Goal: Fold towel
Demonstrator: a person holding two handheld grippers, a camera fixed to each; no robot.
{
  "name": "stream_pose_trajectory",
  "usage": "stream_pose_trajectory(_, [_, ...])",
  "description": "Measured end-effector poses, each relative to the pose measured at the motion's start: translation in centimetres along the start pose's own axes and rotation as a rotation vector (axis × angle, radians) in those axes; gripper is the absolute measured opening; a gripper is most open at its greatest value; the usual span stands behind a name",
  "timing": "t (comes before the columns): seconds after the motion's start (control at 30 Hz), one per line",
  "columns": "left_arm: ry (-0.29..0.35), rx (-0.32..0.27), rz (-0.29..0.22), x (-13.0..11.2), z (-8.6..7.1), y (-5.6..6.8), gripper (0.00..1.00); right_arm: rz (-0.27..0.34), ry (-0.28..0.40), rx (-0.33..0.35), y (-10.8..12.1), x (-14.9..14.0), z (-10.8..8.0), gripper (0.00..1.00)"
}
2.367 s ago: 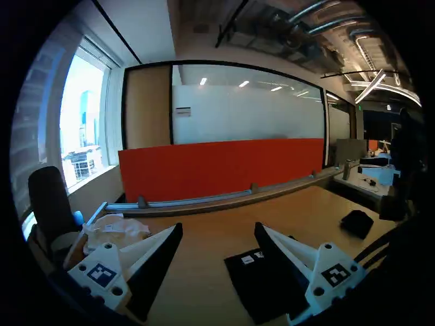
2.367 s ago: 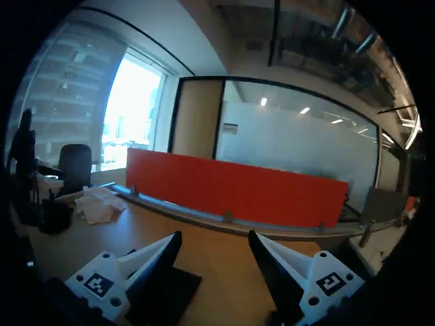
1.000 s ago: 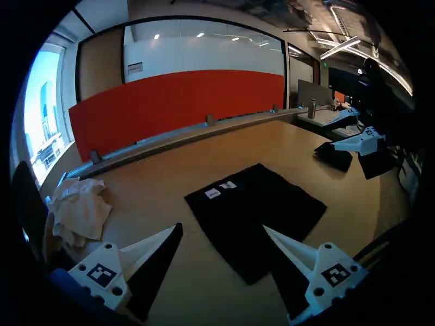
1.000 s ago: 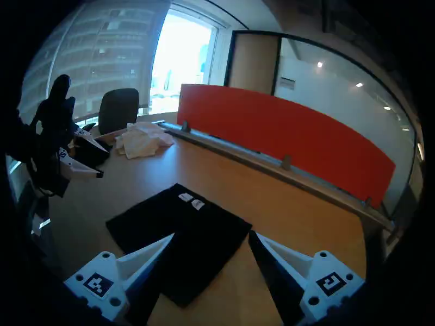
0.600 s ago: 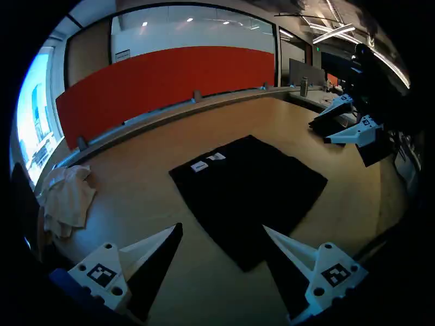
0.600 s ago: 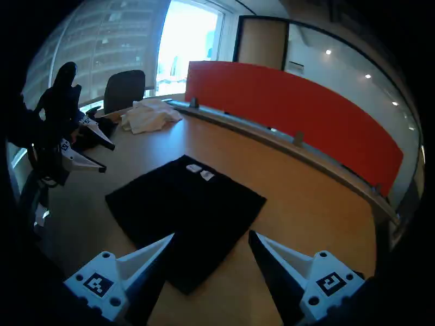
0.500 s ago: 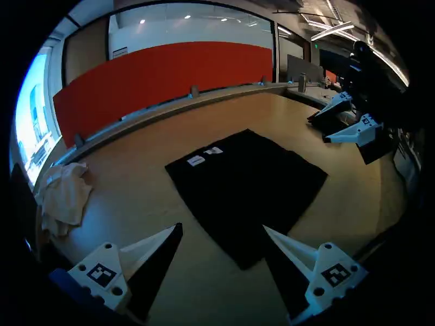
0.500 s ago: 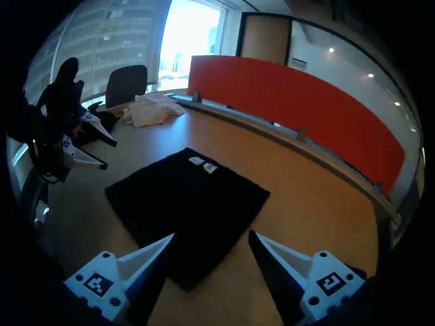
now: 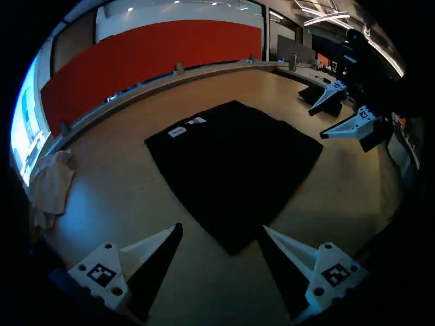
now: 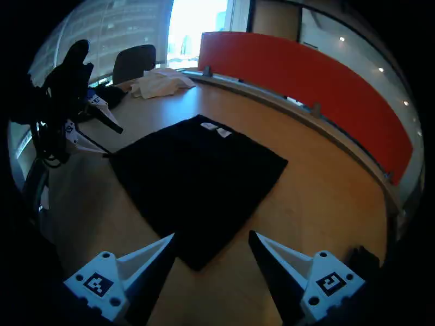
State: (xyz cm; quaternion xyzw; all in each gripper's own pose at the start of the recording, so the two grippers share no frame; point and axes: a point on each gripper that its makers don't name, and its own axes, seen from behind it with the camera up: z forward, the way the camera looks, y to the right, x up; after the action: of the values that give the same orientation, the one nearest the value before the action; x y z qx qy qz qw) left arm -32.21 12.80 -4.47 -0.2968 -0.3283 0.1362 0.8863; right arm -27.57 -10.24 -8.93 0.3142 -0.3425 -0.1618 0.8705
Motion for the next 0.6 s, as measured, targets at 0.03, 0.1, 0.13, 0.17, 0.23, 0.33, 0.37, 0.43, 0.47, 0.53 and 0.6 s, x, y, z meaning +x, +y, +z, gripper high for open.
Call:
stream_pose_trajectory(0.03, [-0.008, -0.003, 0.001, -0.3, 0.1, 0.1, 0.98, -0.005, -0.009, 0.005, -0.2, -0.4, 0.0, 0.95])
stream_pose_trajectory(0.1, [-0.022, -0.006, 0.002, -0.7, 0.4, 0.4, 0.98, -0.013, -0.025, 0.014, -0.4, -1.0, 0.1, 0.95])
stream_pose_trajectory(0.13, [-0.031, -0.007, 0.0, -1.0, 0.5, 0.4, 0.98, -0.016, -0.033, 0.019, -0.6, -1.3, 0.1, 0.95])
stream_pose_trajectory(0.17, [-0.04, -0.008, -0.002, -1.3, 0.6, 0.5, 0.98, -0.02, -0.04, 0.024, -0.7, -1.6, 0.2, 0.95])
stream_pose_trajectory(0.23, [-0.055, -0.005, -0.007, -1.7, 0.8, 0.5, 0.98, -0.024, -0.052, 0.027, -0.9, -2.0, 0.3, 0.95])
stream_pose_trajectory(0.33, [-0.069, -0.006, -0.015, -2.1, 1.0, 0.6, 0.98, -0.026, -0.065, 0.029, -0.9, -2.5, 0.5, 0.95])
stream_pose_trajectory(0.37, [-0.072, -0.009, -0.018, -2.1, 1.0, 0.6, 0.98, -0.025, -0.068, 0.03, -1.0, -2.7, 0.6, 0.95])
stream_pose_trajectory(0.43, [-0.076, -0.016, -0.025, -2.2, 1.0, 0.8, 0.98, -0.023, -0.072, 0.034, -1.1, -2.9, 0.6, 0.95])
stream_pose_trajectory(0.47, [-0.078, -0.019, -0.028, -2.2, 1.0, 0.9, 0.98, -0.022, -0.074, 0.037, -1.1, -3.0, 0.7, 0.94])
stream_pose_trajectory(0.53, [-0.081, -0.026, -0.037, -2.2, 1.1, 1.1, 0.98, -0.019, -0.081, 0.043, -1.3, -3.2, 0.7, 0.92])
stream_pose_trajectory(0.6, [-0.085, -0.031, -0.045, -2.3, 1.1, 1.2, 0.98, -0.017, -0.088, 0.049, -1.4, -3.5, 0.8, 0.89])
